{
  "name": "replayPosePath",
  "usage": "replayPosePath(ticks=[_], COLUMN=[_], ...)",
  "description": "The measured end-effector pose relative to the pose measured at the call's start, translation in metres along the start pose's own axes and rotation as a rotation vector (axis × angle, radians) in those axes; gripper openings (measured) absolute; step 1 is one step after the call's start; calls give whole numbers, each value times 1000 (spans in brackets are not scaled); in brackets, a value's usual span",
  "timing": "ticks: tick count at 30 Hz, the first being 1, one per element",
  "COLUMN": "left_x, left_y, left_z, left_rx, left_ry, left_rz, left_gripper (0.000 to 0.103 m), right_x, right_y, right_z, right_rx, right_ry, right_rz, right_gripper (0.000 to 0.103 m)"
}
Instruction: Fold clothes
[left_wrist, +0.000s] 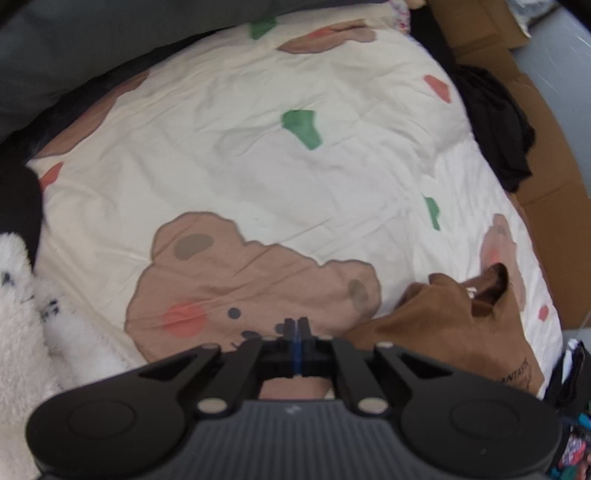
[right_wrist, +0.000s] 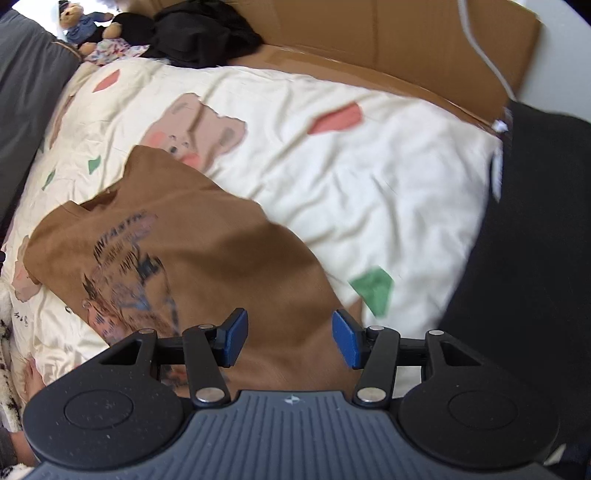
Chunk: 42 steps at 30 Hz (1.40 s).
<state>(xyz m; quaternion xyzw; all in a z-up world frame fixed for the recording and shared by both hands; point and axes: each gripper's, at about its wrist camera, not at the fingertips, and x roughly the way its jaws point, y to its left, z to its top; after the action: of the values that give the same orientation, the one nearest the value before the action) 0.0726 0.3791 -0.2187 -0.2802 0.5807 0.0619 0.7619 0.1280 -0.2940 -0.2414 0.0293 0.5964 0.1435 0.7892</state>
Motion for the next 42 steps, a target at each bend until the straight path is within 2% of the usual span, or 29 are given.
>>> replayPosePath(ticks=[4,7,13,21,27,31,33,37,39,40,42], left_x=[14,26,50,83,96,94,90,91,99,103,109], left_y=[-18,-27,-26,-28,-45,-56,-58,-60,-63,-66,-74], left_z=[-1,-3,-3,-12,-25,-30,-26,-18,-18,-20,-25], left_rx=[88,134,137,180,296,368,378,361,346,367,417], left_ry=[31,38,57,85,72,28,2,-4,22,38,64], left_rz=[-30,-31,-100,-111,-126,-101,-108,-154,-168,-155,-123], left_gripper=[14,15,27,30,45,46,48,61,58,40,19], right_x=[15,22,39,83,107,115,115,115,115,115,115], right_y=[16,25,35,49,64,63,62,65,68,69,71], right_z=[14,21,39,61,50,38,31,20,16,13,8], right_rx=[-40,-56,-65,-57,-165,-198,-191,-218,-241,-249,-260], right_ry=[14,18,4,-14,-6,13,19,41,55,64,73], right_rz=[17,24,37,64,37,32,50,86,99,110,121], right_gripper=[56,56,56,58,64,65,65,65,65,64,62])
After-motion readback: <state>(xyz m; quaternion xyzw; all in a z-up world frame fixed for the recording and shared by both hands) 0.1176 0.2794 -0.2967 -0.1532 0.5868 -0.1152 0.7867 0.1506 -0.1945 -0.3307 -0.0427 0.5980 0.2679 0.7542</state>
